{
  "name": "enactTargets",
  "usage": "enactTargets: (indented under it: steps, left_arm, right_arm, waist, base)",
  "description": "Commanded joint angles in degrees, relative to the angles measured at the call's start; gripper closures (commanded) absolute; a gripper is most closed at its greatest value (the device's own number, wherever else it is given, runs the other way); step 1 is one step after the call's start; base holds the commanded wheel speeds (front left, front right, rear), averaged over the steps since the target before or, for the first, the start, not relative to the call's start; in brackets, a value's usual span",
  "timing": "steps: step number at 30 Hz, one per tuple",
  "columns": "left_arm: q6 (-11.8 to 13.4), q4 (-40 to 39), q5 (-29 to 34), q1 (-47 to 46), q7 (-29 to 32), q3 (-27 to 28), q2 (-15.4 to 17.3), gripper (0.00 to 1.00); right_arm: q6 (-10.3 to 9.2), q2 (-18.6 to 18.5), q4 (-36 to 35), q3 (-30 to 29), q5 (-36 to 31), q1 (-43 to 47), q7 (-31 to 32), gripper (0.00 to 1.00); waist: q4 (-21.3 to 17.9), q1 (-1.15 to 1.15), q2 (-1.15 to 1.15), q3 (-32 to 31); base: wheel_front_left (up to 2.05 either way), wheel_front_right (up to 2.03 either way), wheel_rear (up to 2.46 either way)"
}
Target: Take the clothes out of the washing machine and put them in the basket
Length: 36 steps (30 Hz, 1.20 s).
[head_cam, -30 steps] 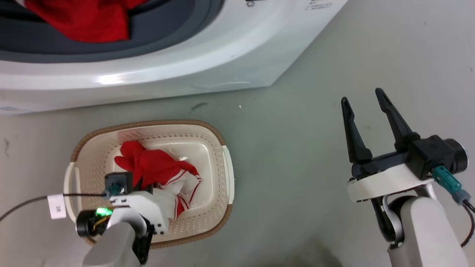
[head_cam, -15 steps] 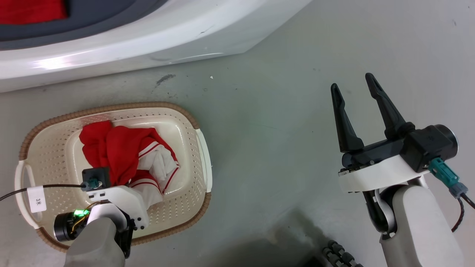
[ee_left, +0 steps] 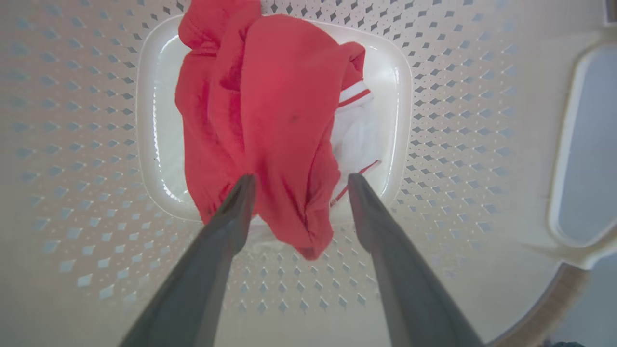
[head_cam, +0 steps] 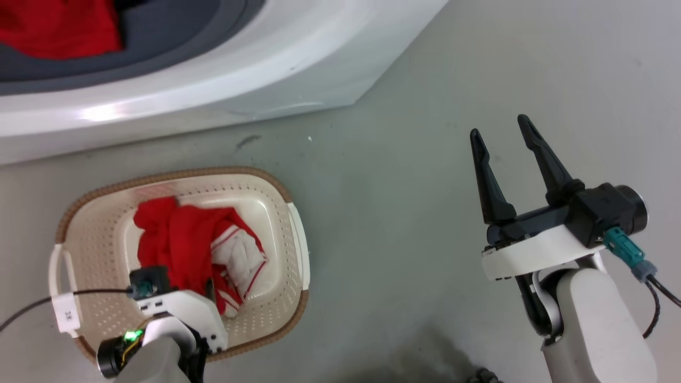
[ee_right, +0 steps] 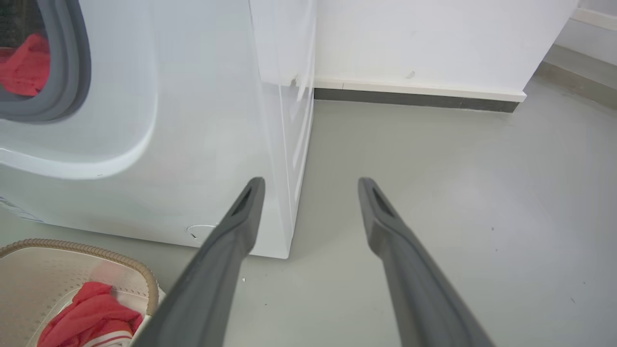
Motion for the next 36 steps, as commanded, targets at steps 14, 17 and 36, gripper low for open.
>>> enactTargets:
  steps: [14, 17, 36]
  left_arm:
    - [0.61, -8.64, 1.73, 8.41, -0.56, 1.8, -1.38, 0.0]
    - [1.4, -13.48, 3.32, 9.54, -0.57, 3.1, -0.84, 0.0]
    - [-0.51, -21.78, 12.36, -4.81, 1.23, 6.2, 6.13, 0.0]
  right_arm:
    - [-0.05, 0.06, 0.91, -2.18, -2.02, 8.03, 2.56, 0.0]
    - [-0.06, 0.06, 0.22, -2.5, -2.24, 9.62, 3.43, 0.0]
    - [-0.06, 0.06, -1.63, -1.07, 0.0, 11.66, 4.46, 0.0]
  waist:
    - [4.21, -0.01, 0.0, -20.62]
    - [4.69, -0.01, 0.0, -22.83]
    - [0.49, -0.01, 0.0, -24.03]
  base:
    - [0.0, 0.0, 0.0]
    - [0.0, 0.0, 0.0]
    - [0.0, 0.0, 0.0]
